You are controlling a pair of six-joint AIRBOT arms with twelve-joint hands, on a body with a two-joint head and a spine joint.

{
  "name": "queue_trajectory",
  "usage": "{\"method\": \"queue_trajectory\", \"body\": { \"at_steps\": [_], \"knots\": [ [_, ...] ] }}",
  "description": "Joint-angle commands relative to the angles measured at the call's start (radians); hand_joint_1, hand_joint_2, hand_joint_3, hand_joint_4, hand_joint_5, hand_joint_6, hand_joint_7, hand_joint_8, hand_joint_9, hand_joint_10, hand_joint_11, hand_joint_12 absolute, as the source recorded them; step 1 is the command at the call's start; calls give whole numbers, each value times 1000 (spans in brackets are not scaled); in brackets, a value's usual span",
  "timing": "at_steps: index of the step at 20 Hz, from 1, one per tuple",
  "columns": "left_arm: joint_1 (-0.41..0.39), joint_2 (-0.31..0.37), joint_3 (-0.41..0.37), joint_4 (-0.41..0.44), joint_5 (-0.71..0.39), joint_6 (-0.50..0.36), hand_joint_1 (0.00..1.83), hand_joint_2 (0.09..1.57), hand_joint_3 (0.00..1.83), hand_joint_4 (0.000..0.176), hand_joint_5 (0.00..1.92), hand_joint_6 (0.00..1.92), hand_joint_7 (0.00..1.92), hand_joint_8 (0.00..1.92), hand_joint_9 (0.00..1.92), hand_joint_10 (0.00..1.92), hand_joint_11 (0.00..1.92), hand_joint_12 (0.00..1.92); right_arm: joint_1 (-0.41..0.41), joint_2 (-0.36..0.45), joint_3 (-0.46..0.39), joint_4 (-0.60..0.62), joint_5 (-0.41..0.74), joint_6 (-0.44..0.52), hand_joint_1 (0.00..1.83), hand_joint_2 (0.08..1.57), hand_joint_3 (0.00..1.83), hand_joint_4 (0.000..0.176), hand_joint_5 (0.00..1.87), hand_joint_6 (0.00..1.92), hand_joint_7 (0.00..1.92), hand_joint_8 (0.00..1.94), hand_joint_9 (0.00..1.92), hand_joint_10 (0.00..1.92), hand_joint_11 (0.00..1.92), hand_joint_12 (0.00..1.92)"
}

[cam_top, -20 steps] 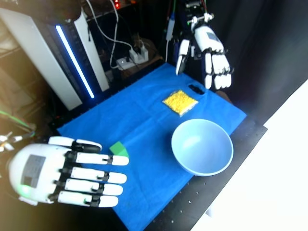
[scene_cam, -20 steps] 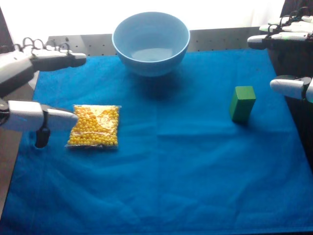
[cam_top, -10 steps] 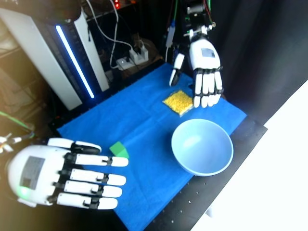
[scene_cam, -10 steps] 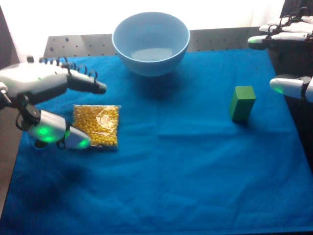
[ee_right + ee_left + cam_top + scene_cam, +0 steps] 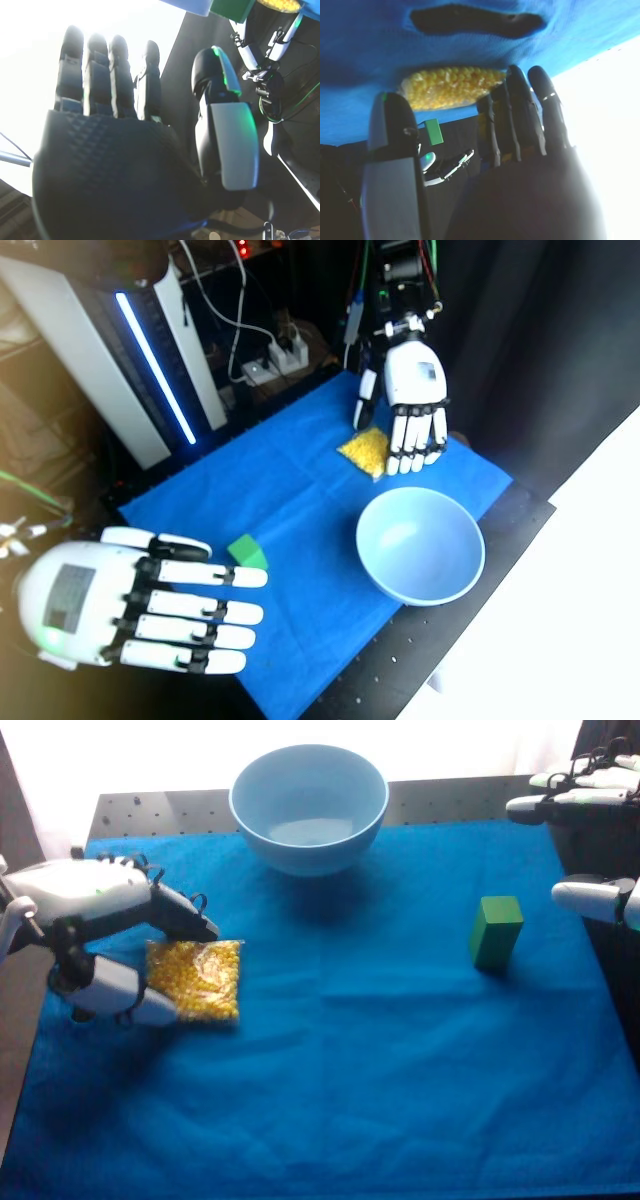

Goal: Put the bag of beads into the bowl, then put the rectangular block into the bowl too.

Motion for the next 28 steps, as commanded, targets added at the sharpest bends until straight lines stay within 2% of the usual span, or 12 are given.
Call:
{"method": "queue_trajectory", "body": {
  "at_steps": [1,2,3,6,7,9,13,14,16,18,25,28],
  "knots": [
    [-8,-4,2,-1,-68,-2,1000,1086,0,0,851,0,949,158,533,879,38,1565,7,-3,4,35,112,4,629,1251,3,108,435,0,310,1,214,1,23,426],
    [-13,-4,3,-3,-77,-3,1201,1114,4,0,1088,381,883,1133,476,1305,67,1702,7,-3,3,35,112,4,613,1255,4,101,433,0,307,0,213,0,25,426],
    [-20,-2,3,-5,-89,-3,1227,1154,3,0,1045,624,809,1423,397,1485,13,1832,7,-3,3,35,112,4,613,1261,6,94,433,0,306,0,210,0,21,425],
    [-57,20,-9,-5,-141,-5,1244,1166,0,0,982,703,841,1475,552,1743,279,1920,7,-3,2,36,111,4,629,1273,6,86,436,2,312,2,215,2,15,419],
    [-70,28,-13,-2,-158,-5,1254,1135,0,0,959,924,922,1199,633,1797,473,1921,7,-3,2,36,111,4,624,1274,5,89,436,2,314,2,211,0,5,413],
    [-102,45,-24,1,-207,-5,1250,1159,1,0,998,673,847,1463,656,1759,561,1921,7,-3,2,36,110,4,610,1269,1,80,434,0,309,0,211,0,3,411],
    [-245,45,-7,61,-233,-5,1238,1131,5,0,1073,603,821,1484,641,1748,522,1921,7,-3,3,39,110,4,671,1275,1,69,437,0,310,0,208,0,0,400],
    [-276,32,9,68,-223,-3,1254,1116,4,0,995,873,935,1165,699,1676,579,1921,7,-4,3,39,110,4,671,1278,2,67,438,1,314,2,216,4,16,405],
    [-339,-16,62,68,-187,9,1191,1056,0,0,1119,727,900,1382,783,1766,706,1921,7,-6,8,39,110,4,676,1286,5,62,428,0,315,2,221,5,20,407],
    [-376,-74,114,45,-134,57,1258,1074,0,0,1181,472,1003,1137,740,1202,338,1755,7,-10,13,38,110,4,663,1282,2,72,425,2,306,0,199,0,2,390],
    [-429,-290,313,-102,-27,200,1271,1088,0,0,1204,341,972,1228,774,1424,574,1871,7,-29,32,38,110,4,679,1277,0,78,436,0,292,1,211,3,20,391],
    [-450,-361,397,-113,16,200,1248,1104,0,0,1113,577,944,1215,668,1001,123,1656,7,-39,43,36,110,4,653,1284,2,80,433,1,295,2,216,3,30,394]
  ]
}}
